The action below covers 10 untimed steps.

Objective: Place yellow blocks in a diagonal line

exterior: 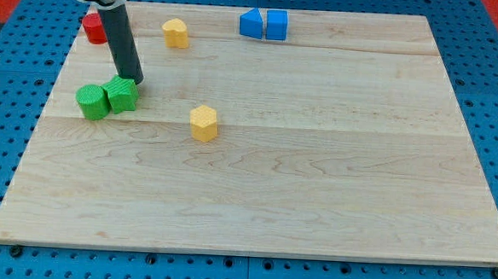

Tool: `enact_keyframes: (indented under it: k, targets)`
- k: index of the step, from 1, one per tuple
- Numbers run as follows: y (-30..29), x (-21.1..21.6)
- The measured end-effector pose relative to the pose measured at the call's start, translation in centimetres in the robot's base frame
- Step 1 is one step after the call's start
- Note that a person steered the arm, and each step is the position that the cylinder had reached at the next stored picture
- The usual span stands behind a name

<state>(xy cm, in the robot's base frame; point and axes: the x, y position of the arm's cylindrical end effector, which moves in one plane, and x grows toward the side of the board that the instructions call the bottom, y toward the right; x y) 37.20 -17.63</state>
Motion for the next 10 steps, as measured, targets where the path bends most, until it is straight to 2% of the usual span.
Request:
enact_keyframes:
  k: [1, 3, 4, 5, 6, 7, 8, 9, 10]
  targets:
    - [0.0, 0.0]
    - [0.8, -5.8]
    - [0.5, -10.5]
    - [2.7, -12.8]
    - [7.7, -6.9]
    - [13.8, -3.2]
    - [10.6, -5.3]
    - [12.4, -6.3]
    - [19.1, -3.5]
